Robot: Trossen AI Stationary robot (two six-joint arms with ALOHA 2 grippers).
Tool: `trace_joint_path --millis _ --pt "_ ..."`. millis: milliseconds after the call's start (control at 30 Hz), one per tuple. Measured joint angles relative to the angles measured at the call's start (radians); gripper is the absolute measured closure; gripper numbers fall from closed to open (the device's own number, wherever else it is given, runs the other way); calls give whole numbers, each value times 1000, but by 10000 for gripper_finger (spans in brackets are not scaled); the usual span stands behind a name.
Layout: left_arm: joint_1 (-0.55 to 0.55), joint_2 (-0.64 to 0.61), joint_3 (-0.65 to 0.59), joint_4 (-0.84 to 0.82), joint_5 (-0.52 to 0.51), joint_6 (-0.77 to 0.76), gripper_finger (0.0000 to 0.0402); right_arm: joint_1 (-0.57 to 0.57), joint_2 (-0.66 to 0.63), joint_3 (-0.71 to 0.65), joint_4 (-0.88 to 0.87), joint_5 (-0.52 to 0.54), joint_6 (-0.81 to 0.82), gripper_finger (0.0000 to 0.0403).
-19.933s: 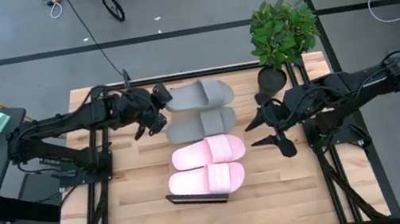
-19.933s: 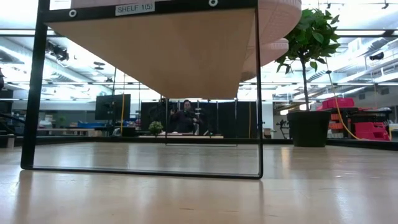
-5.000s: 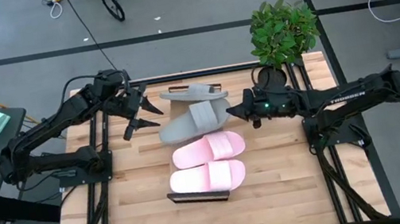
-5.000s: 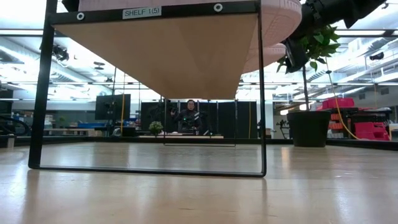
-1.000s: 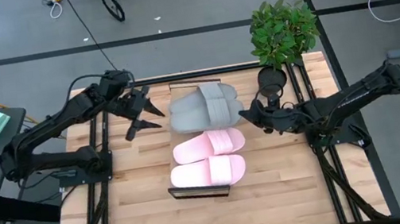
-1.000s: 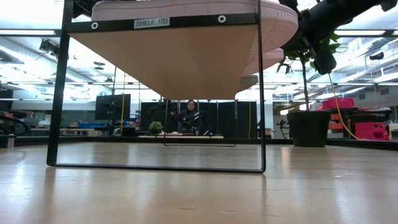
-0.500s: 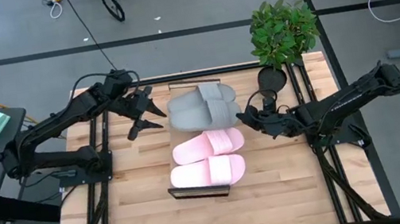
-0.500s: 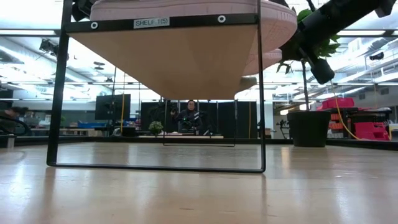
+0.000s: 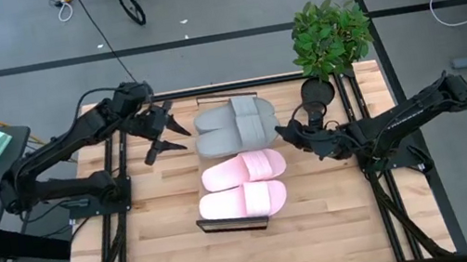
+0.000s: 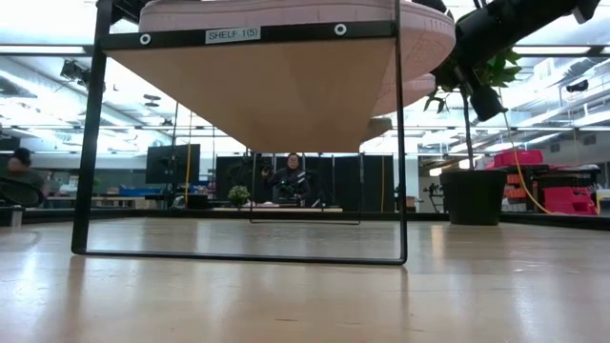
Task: Pick and place slides into the shelf
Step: Adjust the gray slides on the shelf
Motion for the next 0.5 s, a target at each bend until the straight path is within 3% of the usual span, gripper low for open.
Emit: trace_joint_path --millis 267,500 --pt "0 -51 0 7 1 -21 212 -11 0 0 2 13 -44 358" --pt "-1 -50 0 8 0 -22 212 -11 0 0 21 16 -104 354"
